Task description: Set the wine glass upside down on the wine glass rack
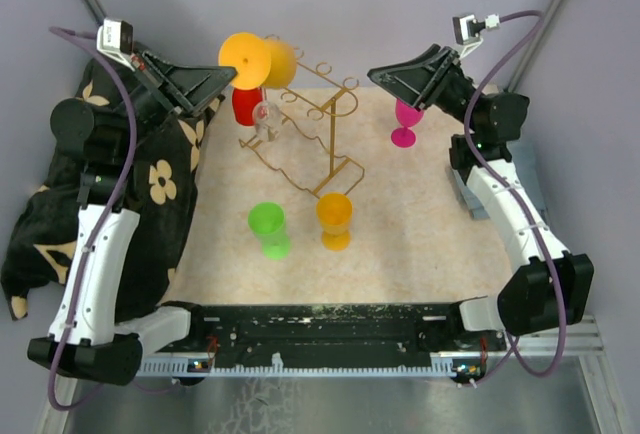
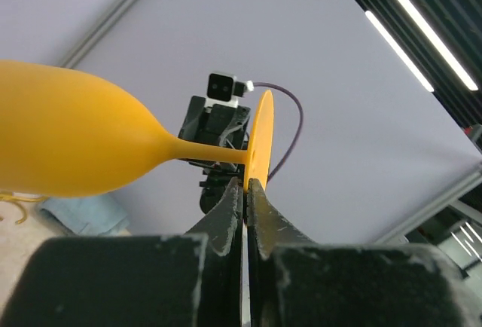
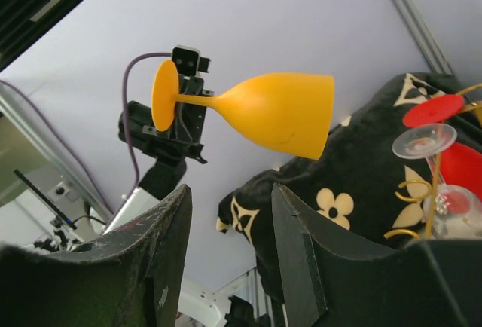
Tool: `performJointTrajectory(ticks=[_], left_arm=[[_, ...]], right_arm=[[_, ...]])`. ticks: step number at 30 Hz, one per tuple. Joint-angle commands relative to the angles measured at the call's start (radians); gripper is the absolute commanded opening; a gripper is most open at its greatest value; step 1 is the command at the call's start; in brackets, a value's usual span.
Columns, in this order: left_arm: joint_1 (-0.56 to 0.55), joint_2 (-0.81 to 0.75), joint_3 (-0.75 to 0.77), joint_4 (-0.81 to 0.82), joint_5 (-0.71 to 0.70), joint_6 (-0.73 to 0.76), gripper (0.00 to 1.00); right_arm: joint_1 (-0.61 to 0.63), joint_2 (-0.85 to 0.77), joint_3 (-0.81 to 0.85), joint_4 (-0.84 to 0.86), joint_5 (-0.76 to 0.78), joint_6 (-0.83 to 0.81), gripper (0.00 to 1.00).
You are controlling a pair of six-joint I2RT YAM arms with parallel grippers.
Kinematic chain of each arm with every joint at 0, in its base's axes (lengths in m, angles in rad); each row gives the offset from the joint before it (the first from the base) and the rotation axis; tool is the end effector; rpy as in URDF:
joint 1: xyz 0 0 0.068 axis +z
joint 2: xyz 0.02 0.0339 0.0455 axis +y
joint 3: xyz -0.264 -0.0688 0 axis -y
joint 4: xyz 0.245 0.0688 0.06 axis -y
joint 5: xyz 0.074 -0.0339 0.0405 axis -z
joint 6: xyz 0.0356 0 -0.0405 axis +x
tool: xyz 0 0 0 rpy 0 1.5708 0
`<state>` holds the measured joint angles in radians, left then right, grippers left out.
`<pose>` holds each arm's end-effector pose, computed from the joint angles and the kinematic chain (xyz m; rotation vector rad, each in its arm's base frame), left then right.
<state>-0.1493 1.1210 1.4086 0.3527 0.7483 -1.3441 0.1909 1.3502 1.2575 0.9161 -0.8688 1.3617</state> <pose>0.1975 -0.0542 0.5381 0.0851 1.2798 -1.6581 0.2675 0.0794 0.4793 -0.3481 1.1937 1.6999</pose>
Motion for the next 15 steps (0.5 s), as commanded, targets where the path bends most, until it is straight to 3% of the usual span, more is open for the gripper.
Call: performJointTrajectory(ticks=[1,15], left_arm=[[0.011,-0.034,0.048,-0.303,-0.131,0.183,0.0],[0.02,-0.082,0.007,-0.604,-0.29,0.188,0.0]], right_arm=[[-0.016,-0.045,0.026,-0.094,-0.012,-0.095,0.47],[-0.025,-0.085,0.031,-0.225,-0.013,-0.191,0.47]])
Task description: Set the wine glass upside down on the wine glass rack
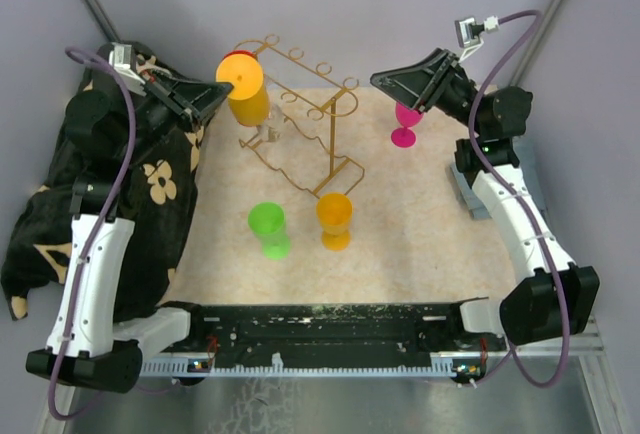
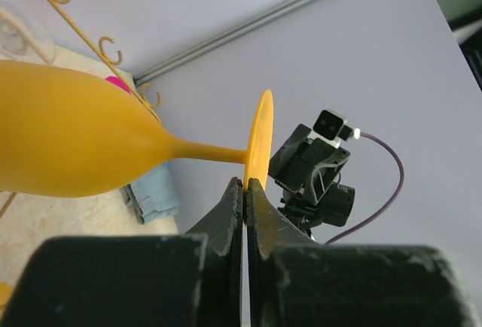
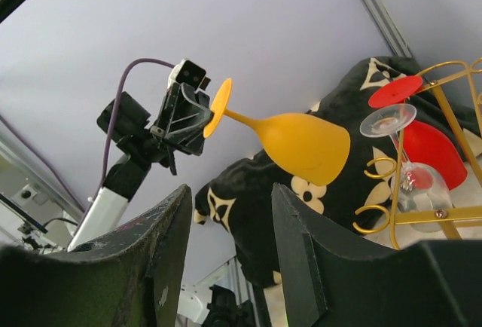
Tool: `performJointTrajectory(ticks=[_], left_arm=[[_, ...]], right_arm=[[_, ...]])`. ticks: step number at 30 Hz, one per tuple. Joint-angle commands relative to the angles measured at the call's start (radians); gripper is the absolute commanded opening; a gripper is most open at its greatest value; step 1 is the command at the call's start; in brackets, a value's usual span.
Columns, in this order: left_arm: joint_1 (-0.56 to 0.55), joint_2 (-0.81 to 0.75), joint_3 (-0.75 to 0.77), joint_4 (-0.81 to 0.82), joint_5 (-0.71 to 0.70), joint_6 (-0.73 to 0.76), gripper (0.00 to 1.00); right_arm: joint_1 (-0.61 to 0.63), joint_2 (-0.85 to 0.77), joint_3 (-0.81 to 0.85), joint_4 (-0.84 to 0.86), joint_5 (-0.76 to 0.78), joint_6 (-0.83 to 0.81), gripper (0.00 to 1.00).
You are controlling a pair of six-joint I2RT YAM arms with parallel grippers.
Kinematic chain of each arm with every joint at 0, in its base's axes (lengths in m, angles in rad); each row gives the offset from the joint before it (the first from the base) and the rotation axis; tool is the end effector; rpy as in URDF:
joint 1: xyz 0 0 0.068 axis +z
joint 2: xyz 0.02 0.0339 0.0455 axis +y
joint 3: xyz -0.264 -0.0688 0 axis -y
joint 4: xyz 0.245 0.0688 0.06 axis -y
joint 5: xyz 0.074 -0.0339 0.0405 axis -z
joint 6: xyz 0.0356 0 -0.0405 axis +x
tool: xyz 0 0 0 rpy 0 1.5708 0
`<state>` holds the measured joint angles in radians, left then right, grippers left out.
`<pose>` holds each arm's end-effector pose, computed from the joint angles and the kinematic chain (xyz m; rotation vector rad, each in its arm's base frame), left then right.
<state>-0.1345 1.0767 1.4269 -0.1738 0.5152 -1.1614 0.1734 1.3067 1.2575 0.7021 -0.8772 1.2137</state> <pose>0.2035 -0.0452 0.5048 -0.3272 1.5451 -1.4022 0.2667 0.0745 0.4750 -0.3164 1.2971 1.6020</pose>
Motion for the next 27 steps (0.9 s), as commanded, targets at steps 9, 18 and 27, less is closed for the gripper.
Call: performJointTrajectory(ticks=[9,18,27], left_arm=[[0.006,-0.002,-0.154,-0.015,0.013,-0.087,0.0],[0.004,0.059,-0.151,0.011,0.015,-0.068,0.0],[-0.013,0.149,-0.118,0.028,0.046,-0.032,0.0]], right_arm=[[-0.008,-0.051,0.024,-0.048,-0.001,-0.068,0.47],[-0.008,-0.063,0.032,-0.105,0.006,-0.104,0.47],[-0.008,-0.063,0.053,-0.149,0.007,-0.129,0.47]])
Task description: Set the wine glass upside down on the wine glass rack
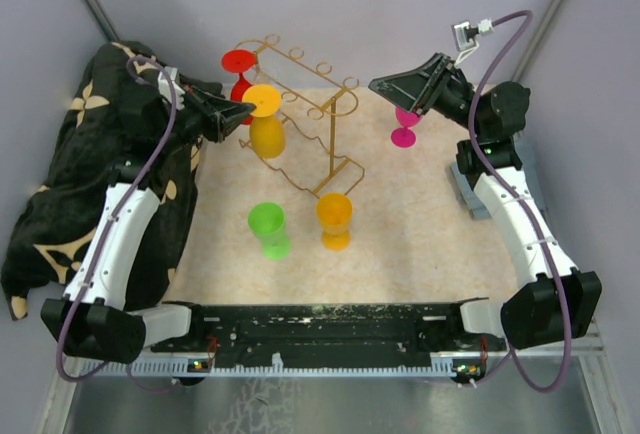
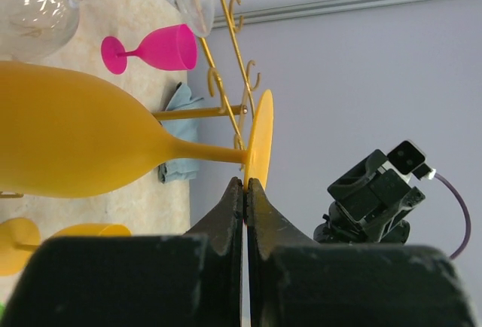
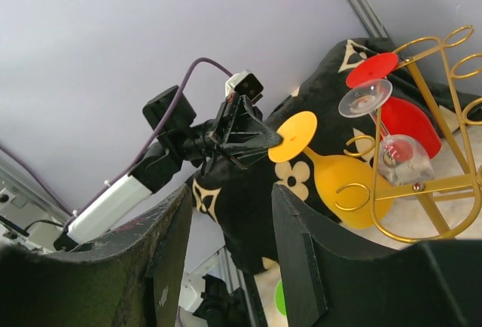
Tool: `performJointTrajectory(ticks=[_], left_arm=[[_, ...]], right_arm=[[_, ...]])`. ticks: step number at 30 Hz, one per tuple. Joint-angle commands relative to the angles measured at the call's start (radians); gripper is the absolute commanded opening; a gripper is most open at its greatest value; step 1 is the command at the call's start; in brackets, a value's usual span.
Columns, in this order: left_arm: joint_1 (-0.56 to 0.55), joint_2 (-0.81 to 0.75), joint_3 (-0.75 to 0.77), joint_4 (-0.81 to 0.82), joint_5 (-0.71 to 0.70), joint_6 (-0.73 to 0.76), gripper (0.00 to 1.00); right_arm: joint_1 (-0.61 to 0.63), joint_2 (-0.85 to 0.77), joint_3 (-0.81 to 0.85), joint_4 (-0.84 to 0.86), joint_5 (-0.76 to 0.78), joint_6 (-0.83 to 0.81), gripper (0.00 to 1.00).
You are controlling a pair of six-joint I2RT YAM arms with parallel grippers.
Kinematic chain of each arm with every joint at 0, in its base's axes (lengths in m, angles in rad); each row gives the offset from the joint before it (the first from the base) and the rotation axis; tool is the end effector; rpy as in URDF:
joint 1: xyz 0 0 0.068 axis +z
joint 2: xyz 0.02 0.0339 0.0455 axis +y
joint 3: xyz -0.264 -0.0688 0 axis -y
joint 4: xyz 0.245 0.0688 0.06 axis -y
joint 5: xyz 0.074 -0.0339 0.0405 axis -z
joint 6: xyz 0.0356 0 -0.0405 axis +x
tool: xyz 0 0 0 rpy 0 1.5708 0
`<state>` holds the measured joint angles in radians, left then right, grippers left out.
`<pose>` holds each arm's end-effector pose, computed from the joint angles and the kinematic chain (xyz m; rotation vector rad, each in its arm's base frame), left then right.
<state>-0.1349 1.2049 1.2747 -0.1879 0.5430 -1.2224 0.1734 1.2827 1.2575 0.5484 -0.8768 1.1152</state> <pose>0.2646 -0.0545 0.4247 -0.5643 1.8159 -1.4294 0.2664 0.0744 0.4688 -0.2954 1.3797 1.5499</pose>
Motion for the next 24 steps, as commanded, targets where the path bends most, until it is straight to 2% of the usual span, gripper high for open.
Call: performJointTrajectory(ticks=[1,24], left_arm=[[-0.016,0.027,0.041,0.042,0.012,0.036,0.0],[-0.091,0.134,0.102,0.058,-0.037,0.069,0.0]], right_arm=[[-0.008,-0.039,0.056,0.002,0.007,-0.033,0.47],[-0.008,-0.028,0.063,-0.028,0.007,-0.057,0.47]])
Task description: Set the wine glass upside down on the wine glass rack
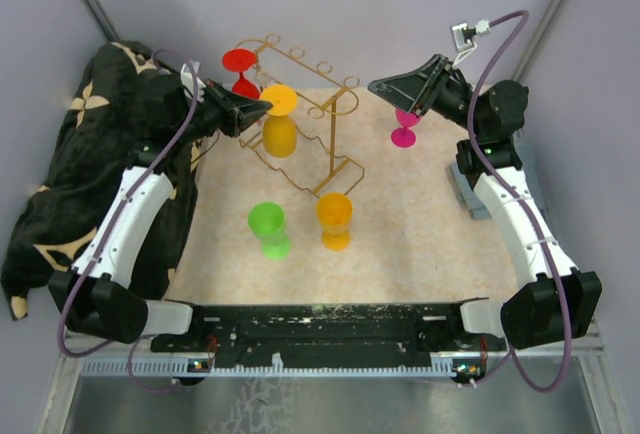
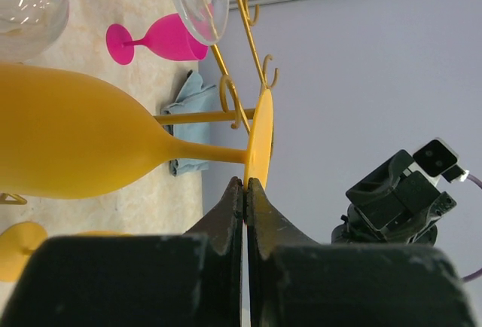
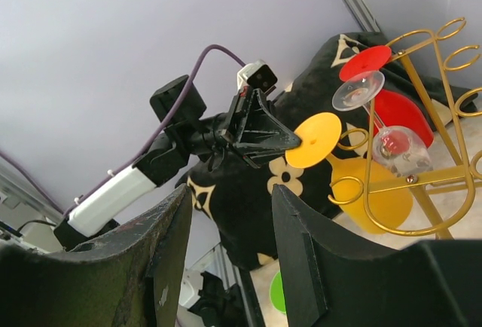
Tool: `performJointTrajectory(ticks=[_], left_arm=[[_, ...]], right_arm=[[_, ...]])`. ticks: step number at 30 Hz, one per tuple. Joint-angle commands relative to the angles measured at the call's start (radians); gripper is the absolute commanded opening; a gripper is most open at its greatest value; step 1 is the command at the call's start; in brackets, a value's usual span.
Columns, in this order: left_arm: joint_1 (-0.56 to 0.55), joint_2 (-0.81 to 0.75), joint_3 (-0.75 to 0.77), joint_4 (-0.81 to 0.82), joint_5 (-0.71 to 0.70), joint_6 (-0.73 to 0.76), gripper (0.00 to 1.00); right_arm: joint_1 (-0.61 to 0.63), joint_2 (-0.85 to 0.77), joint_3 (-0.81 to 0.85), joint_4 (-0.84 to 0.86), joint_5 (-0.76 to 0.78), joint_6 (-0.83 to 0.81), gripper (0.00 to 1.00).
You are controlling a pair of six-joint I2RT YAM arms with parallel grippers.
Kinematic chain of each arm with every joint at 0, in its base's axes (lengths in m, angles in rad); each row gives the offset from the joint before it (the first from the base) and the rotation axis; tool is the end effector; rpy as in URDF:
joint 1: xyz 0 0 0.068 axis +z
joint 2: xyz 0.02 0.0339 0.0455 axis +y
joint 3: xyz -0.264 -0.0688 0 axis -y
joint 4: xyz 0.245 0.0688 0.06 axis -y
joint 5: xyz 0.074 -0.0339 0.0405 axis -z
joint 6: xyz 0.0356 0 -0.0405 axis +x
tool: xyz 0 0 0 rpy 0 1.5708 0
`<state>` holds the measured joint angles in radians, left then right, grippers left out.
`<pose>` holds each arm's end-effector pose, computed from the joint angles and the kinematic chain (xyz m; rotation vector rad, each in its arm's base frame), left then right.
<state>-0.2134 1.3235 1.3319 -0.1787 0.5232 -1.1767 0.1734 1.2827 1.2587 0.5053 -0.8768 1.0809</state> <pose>0.2925 -0.0816 0.4138 -0.5034 1.8944 -1.4251 0.2683 0.0748 0.4655 -0.2920 1.4060 1.5311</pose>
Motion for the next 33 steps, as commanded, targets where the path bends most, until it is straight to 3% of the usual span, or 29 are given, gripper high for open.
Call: performJointTrajectory(ticks=[1,33], left_arm=[[-0.015,0.02,0.049,0.049,-0.02,0.025,0.0],[-0.07,0.115,0.133,0.055,-0.056,0.057,0.0]], right_arm=[[-0.008,-0.029,0.064,0.009,0.007,-0.027,0.47],[-0.009,-0.052,0.041,-0.04,0.015,-0.065,0.47]])
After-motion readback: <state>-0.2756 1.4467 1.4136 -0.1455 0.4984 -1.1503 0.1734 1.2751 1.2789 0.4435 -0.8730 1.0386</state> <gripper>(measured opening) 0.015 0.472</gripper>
